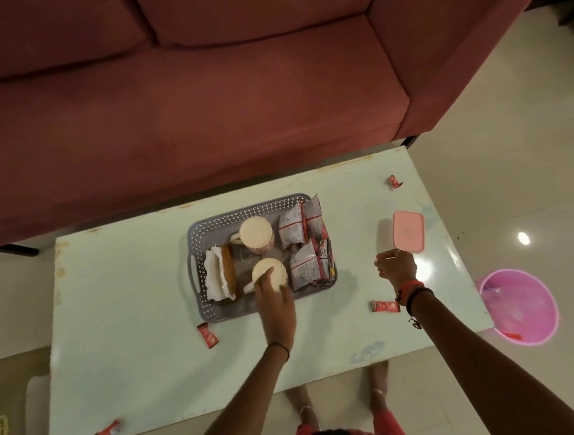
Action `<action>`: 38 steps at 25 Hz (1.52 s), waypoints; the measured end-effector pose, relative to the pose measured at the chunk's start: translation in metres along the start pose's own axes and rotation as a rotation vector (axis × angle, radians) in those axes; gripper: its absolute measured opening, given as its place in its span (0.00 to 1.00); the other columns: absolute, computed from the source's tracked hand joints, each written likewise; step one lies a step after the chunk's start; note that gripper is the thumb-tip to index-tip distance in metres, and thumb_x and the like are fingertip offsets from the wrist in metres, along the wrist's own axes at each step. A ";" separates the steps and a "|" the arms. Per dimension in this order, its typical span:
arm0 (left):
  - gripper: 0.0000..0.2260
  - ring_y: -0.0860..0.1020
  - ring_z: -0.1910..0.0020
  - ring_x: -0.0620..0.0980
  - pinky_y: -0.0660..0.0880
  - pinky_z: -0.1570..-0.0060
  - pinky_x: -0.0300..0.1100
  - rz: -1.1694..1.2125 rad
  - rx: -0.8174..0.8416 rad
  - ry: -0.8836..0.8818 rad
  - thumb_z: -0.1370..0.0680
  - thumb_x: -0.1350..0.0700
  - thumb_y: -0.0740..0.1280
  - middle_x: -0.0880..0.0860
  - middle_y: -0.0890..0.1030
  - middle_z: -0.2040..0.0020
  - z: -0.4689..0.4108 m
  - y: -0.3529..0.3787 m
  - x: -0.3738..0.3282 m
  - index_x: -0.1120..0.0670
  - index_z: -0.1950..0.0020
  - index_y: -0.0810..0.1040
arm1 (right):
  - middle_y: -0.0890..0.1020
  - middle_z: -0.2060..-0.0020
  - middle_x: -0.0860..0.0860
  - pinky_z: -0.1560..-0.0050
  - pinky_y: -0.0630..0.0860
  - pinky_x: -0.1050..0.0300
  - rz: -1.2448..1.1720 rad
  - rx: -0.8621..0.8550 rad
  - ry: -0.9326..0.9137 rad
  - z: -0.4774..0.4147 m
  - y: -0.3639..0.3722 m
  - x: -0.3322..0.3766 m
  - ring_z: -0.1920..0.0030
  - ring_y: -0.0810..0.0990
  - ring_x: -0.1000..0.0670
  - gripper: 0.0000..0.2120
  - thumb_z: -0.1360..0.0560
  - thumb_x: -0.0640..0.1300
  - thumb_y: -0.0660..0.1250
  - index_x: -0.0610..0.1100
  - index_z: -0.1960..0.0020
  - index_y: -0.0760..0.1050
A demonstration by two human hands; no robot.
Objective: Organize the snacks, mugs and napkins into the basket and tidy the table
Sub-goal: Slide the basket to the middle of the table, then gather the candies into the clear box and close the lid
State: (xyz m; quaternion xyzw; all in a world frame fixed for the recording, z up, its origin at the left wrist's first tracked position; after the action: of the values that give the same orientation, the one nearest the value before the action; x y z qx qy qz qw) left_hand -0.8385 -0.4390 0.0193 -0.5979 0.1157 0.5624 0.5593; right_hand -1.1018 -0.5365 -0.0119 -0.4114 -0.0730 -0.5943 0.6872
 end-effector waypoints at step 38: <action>0.19 0.74 0.49 0.56 0.77 0.54 0.47 0.125 0.494 -0.655 0.20 0.45 0.55 0.58 0.71 0.34 -0.022 0.310 -0.084 0.50 0.32 0.67 | 0.71 0.40 0.36 0.39 0.71 0.48 0.686 0.266 -0.284 -0.179 -0.066 0.055 0.39 0.73 0.37 0.28 0.34 0.37 0.76 0.32 0.40 0.66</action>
State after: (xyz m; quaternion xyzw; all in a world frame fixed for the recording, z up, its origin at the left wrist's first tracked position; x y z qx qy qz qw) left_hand -1.0928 -0.6058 -0.0864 -0.2271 0.0991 0.7111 0.6580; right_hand -1.2135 -0.6918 -0.0647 -0.3976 -0.1019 -0.2524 0.8762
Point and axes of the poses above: each hand's wrist, its own z-axis away from the middle knuckle, its own y-axis out of the palm, x = y × z, the point moved 5 cm from there along -z, towards the middle knuckle
